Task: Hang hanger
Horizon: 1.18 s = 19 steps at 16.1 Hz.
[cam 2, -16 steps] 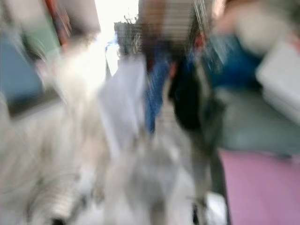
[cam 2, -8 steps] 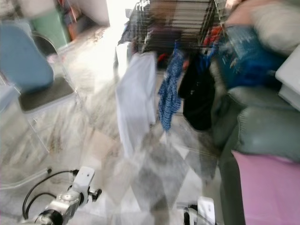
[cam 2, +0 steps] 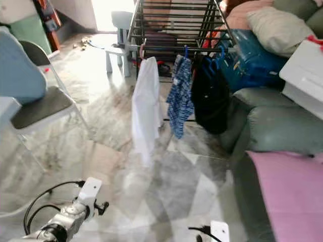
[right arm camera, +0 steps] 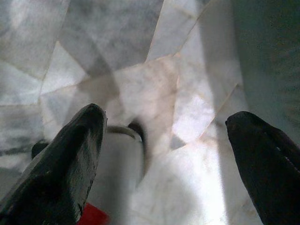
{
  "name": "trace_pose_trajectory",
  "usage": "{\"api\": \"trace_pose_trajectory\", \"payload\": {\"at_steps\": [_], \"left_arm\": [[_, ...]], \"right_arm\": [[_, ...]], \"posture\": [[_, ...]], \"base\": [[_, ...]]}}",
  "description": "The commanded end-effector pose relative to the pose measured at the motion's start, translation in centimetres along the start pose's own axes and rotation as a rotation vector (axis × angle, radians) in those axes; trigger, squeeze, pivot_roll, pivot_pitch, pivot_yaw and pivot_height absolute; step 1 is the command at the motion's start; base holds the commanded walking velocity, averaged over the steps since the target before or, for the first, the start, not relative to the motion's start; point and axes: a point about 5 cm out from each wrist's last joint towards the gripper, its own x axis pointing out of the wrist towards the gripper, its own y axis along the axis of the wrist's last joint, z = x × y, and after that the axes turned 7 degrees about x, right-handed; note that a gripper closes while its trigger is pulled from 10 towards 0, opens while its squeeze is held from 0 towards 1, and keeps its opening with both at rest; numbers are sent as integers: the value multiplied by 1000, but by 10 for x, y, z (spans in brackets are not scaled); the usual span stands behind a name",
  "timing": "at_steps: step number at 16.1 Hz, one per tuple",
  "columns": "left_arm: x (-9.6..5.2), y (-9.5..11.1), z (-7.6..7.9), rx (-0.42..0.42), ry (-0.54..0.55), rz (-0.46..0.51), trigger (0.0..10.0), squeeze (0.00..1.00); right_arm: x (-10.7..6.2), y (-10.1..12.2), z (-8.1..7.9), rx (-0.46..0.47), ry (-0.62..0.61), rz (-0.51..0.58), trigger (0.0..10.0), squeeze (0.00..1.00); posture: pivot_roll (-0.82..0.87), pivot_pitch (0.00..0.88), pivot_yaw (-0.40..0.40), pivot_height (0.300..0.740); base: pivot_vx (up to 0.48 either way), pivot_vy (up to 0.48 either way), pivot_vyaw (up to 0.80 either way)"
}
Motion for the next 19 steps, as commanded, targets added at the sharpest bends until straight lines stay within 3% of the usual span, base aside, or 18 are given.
{"api": "trace_pose_trajectory", "payload": {"at_steps": [1,10,19], "left_arm": [[1,4,8,13,-25,9,10000,0],[0,-7,12,39,-55,-12,10000,0],[1,-4,18,58,-69,-11,10000,0]], "right_arm": [[0,0,6,1,-19,-2,10000,0],[0,-4,4,4,-10,-36,10000,0],[1,-2,-1,-13,9,-59,10000,0]], "posture": [[-28,0,10,740],[-22,0,-5,740],[-30,0,9,740]], "base": [[0,480,0],[0,0,0],[-415,0,0]]}}
